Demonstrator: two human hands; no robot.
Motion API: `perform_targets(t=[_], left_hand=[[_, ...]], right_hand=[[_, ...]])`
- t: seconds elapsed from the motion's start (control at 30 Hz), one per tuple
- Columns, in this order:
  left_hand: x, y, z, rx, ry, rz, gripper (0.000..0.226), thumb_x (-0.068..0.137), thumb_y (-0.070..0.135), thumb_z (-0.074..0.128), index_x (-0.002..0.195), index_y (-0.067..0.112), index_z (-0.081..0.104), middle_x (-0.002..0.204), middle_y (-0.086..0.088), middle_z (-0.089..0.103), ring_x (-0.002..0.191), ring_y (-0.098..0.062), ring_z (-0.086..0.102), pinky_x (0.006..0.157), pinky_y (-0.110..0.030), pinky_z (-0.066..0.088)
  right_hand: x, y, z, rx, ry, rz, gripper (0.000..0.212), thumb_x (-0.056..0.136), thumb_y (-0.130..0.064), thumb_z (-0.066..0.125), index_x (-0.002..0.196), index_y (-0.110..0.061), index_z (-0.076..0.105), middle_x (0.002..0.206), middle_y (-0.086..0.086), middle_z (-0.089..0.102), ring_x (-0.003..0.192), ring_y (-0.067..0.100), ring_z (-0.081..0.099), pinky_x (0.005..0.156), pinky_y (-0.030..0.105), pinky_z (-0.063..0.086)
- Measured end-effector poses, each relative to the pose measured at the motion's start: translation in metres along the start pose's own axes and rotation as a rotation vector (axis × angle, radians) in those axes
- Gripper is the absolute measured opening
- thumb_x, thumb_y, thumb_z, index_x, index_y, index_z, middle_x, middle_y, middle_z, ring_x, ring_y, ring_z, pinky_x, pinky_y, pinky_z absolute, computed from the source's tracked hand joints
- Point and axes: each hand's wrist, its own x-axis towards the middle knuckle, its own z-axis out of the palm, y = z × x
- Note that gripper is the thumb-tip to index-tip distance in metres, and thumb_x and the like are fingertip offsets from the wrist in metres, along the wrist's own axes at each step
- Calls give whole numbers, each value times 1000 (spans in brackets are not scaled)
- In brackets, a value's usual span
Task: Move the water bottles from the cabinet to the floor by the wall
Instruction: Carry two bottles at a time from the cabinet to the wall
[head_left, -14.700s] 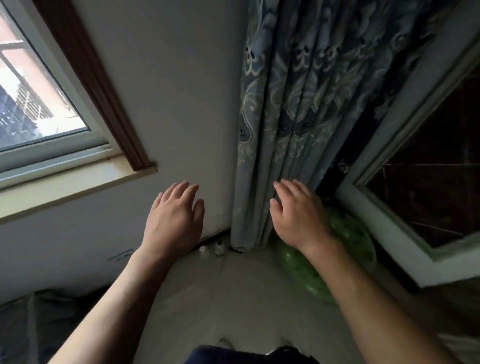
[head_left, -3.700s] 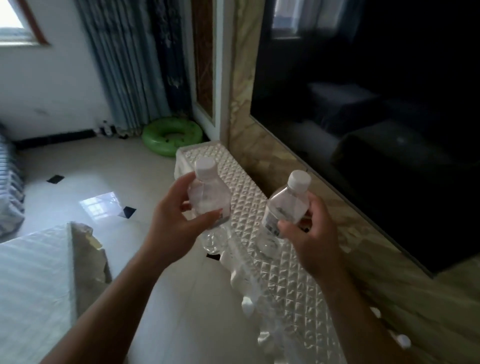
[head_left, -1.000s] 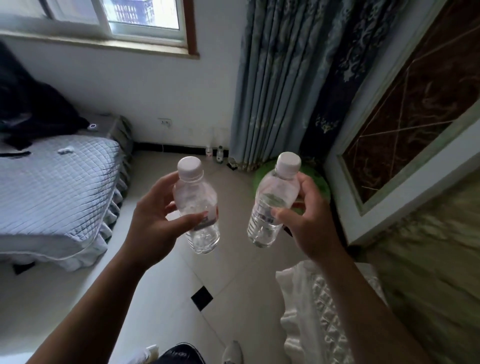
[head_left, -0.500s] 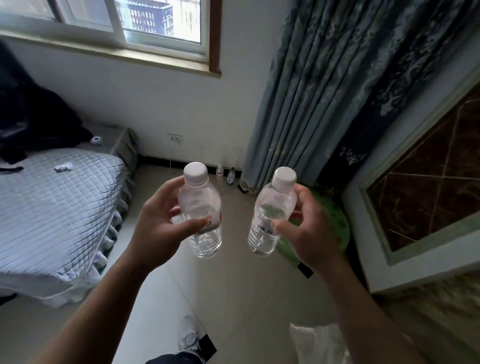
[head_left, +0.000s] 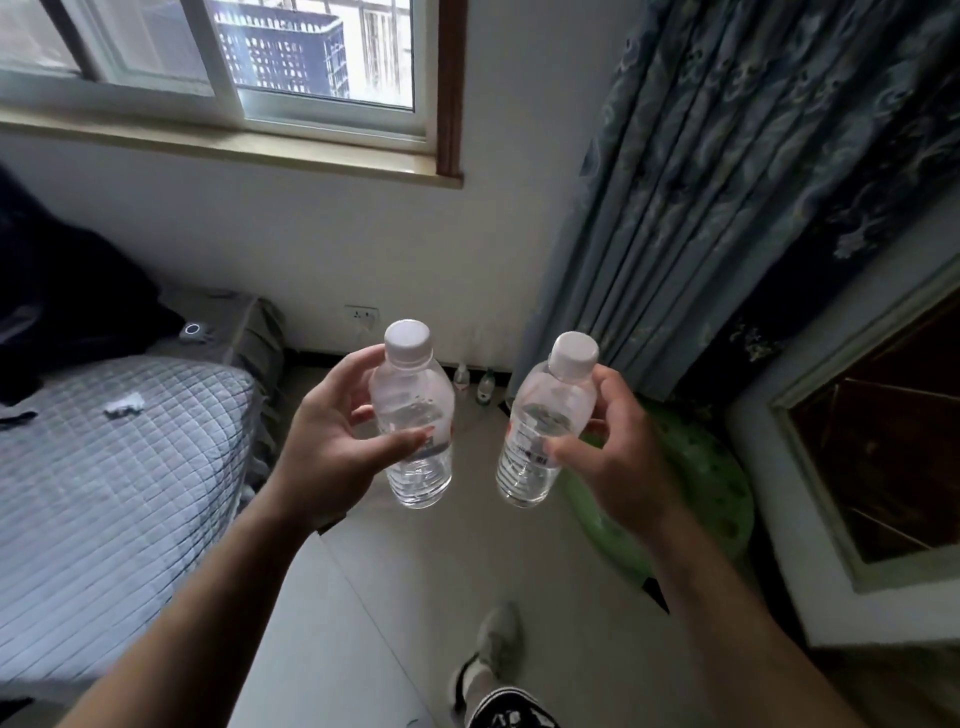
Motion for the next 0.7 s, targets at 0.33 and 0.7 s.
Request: perform_targets(t=[0.33,0.7], left_hand=[[150,-42,-9,37,26,-53,69,57,28,86,120,39,60,108,-7,73,101,-28,70,95,-56,50],[292,-77,-32,36,79,-128,67,55,28,87,116,39,61,109,-6,72,104,-31,69,97,-59,49]], right_hand=[[173,22,24,28,-57,-11,65,57,-33,69,121,-31,54,93,-3,68,84,25,65,76,52,55],[342,14,45,42,-185,-14,63,57,-21,67,117,-31,54,93,-6,70,83,10,67,79,38,58]])
